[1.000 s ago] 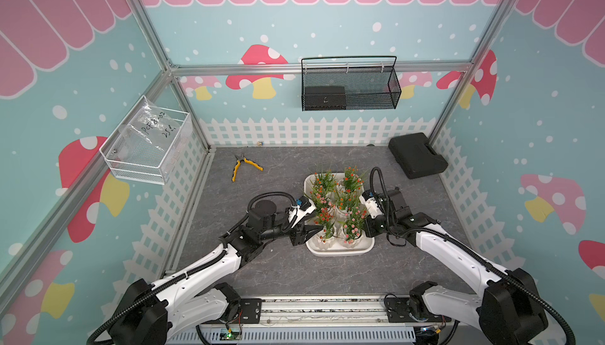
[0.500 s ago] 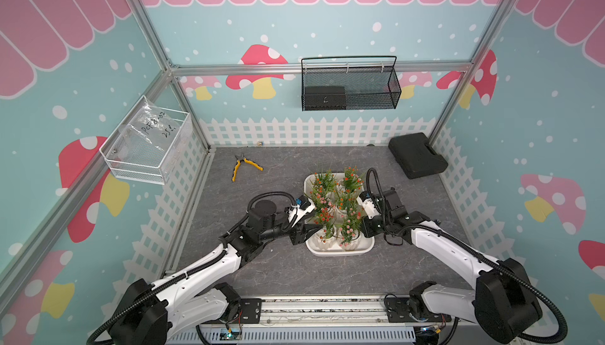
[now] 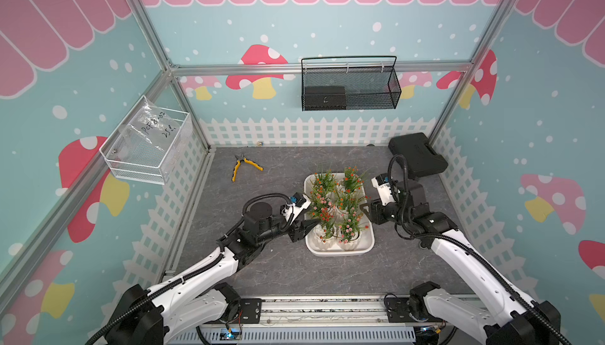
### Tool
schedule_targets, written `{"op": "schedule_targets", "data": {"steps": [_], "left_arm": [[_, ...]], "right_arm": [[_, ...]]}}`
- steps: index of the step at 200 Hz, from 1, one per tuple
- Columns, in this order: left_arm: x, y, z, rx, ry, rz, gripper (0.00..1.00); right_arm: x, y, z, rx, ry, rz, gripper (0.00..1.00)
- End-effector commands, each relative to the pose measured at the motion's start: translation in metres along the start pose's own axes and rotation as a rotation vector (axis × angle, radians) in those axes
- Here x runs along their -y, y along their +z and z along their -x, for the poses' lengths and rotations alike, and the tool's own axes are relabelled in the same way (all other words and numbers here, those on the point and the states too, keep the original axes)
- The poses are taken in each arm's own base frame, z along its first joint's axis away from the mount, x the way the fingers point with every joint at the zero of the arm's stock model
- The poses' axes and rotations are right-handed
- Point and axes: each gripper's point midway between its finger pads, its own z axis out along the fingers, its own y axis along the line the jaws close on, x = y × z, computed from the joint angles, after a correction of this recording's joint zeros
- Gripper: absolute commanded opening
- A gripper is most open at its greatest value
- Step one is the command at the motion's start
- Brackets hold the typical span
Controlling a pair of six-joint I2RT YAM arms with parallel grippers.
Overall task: Put the potted gypsophila into the storage box
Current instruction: Place the baby's breath potted plant at the storage box, then reset both arms
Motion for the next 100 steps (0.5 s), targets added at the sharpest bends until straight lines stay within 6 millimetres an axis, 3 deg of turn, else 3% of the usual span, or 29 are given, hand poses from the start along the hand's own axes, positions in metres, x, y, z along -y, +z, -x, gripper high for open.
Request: {"op": "schedule_targets", "data": {"steps": [1, 9, 29, 55, 100], "left_arm": [[-0.019, -0.011, 0.02, 0.081, -0.001, 0.126, 0.61], [-0.029, -0.016, 0.024, 0.097, -0.015, 0.19, 0.62], [-0.062, -0.033, 0.026, 0.127, -0.052, 0.376, 0.68], [-0.106, -0.067, 0.008, 0.095, -0.108, 0.618, 0.78], [-0.175, -0.168, -0.016, 0.184, -0.191, 1.202, 0.94]], "right_arm": [[0.003, -0.015, 0.035, 0.122, -0.018, 0.02, 0.65], [0.008, -0.016, 0.044, 0.152, -0.017, 0.022, 0.72], [0.025, -0.016, 0.06, 0.202, -0.015, -0.011, 0.77], [0.056, -0.015, 0.075, 0.272, -0.003, -0.095, 0.83], [0.142, -0.017, 0.073, 0.437, 0.12, -0.316, 0.92]]}}
